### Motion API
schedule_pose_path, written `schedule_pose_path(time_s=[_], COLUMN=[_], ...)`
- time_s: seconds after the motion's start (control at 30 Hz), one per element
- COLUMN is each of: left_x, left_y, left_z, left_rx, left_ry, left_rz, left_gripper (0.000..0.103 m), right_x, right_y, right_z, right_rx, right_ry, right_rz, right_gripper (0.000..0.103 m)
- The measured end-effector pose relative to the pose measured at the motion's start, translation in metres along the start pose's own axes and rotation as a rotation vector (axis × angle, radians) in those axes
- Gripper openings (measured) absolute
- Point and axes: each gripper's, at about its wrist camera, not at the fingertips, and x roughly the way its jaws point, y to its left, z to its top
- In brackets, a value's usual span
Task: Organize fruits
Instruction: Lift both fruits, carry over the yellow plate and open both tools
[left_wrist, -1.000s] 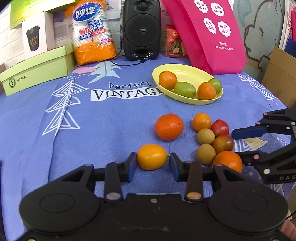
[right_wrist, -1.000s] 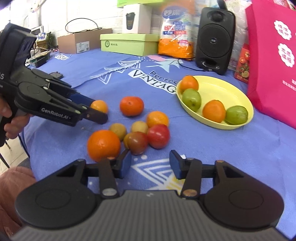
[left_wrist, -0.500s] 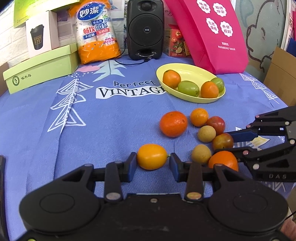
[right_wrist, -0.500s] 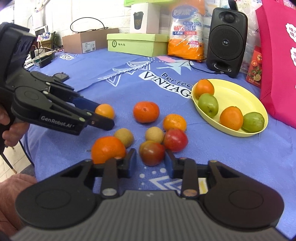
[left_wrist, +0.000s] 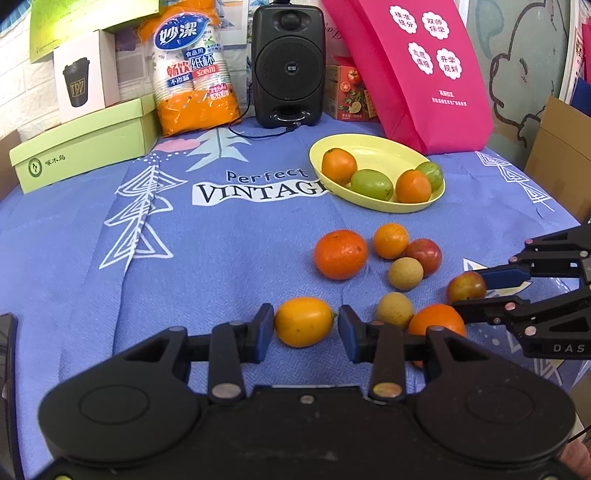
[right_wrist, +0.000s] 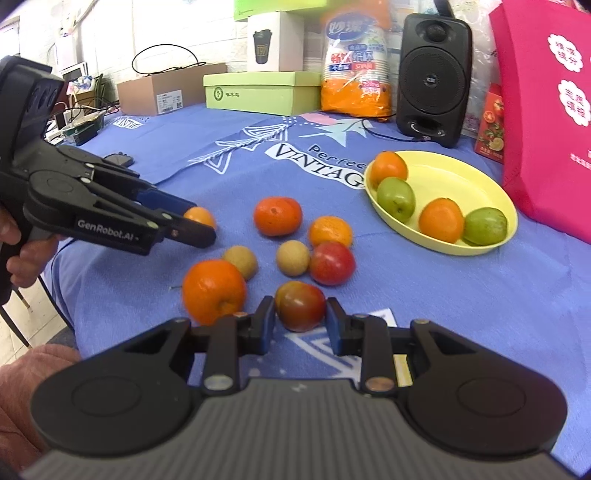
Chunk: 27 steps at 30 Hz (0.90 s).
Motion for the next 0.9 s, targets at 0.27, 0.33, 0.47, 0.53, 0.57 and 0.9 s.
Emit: schedule_pose_path(time_s=[0.27,0.33,0.47,0.53,0.57,0.9], left_x=[0.009,0.009,0.006,0.005,0.004,-0.015], left_y=[0.002,0.002,0.002,0.003,0.003,0.005], left_z=[-0.005,-0.005,-0.004,-0.004,-0.004,0.006], left_rx=[-0.017,-0.026,-0.013,-0.014,-0.016,-0.003], left_ry=[0.035,0.026,0.021,0.020,0.019,-0.026], left_rz=[-0.017,-0.018,-0.011,-0.014,-0.013,-0.016], left_gripper=[0.043,0.038,0.038,0.038,0.038,0.038], right_x=[-0.009,-0.010,-0.011,-0.012,-0.012,-0.019], right_y=[-0.007,-0.007,-0.007,-0.008,-0.008,-0.008], right_z=[-0.007,-0.008,-0.008,-0.009,-0.009,-0.005], right_rx=[0.022,0.021,0.019,0.021,0.022,0.003], right_ry=[-0.003,-0.004,-0.004,-0.004,-0.004,-0.010], right_rz=[-0.016,-0.019,-0.021,-0.022,-0.023,-0.049], right_gripper=[0.029,0.029,0.029,0.029,0.029,0.029])
